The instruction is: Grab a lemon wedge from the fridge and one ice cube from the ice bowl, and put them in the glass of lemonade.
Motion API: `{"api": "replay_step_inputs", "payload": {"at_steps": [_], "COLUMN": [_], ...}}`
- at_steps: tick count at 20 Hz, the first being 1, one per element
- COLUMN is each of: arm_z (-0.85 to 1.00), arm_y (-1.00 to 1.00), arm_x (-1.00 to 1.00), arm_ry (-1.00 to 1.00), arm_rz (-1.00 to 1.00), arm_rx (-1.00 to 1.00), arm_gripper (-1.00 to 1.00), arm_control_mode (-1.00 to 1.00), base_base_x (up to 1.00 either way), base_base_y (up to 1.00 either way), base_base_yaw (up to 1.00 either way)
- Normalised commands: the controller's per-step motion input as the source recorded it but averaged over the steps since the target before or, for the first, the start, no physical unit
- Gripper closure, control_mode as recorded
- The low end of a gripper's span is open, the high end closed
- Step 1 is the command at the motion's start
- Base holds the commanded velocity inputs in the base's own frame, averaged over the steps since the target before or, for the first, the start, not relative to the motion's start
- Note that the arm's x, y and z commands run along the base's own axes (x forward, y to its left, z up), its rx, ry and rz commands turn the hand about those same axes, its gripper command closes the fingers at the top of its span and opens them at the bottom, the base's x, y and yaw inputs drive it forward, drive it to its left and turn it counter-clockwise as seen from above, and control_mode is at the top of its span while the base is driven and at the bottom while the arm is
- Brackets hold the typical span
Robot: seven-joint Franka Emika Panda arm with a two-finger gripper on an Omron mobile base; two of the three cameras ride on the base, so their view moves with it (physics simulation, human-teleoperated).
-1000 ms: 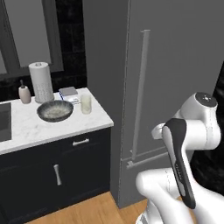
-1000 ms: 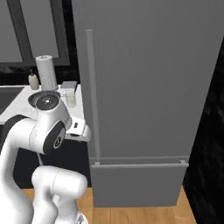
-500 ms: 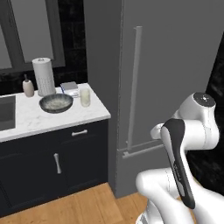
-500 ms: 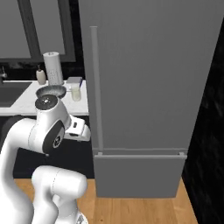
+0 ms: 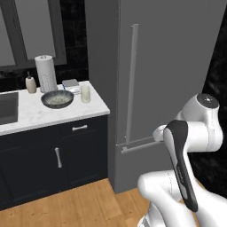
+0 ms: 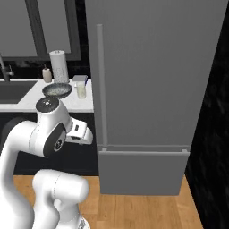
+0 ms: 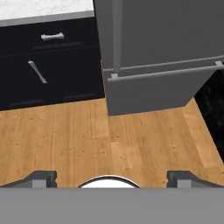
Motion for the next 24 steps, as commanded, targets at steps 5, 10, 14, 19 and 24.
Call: {"api": "replay_step_inputs", "payload": {"at_steps": [5,10,14,19,24], "arm_z": [0.00,0.00,-0.01,0.00,0.03], "arm_y": [0.00,0.00,-0.02,-0.13,-0.13], "arm_x": [0.00,0.04,0.19,0.44,0.97], "arm_ry": [0.00,0.00,0.00,-0.06,-0.08], "arm_rz": [0.00,0.00,0.01,0.01,0.08], "arm_rx": [0.00,0.00,0.00,0.00,0.01], "arm_gripper": [-1.00,-1.00,-1.00,-1.00,-1.00], "arm_control_mode": [1.00,-1.00,-1.00,-1.00,-1.00], "base_base_x": [0.06,0.06,0.00,0.00,0.00], "base_base_y": [0.00,0.00,0.00,0.00,0.00], "base_base_yaw": [0.01,0.00,0.00,0.00,0.00]}}
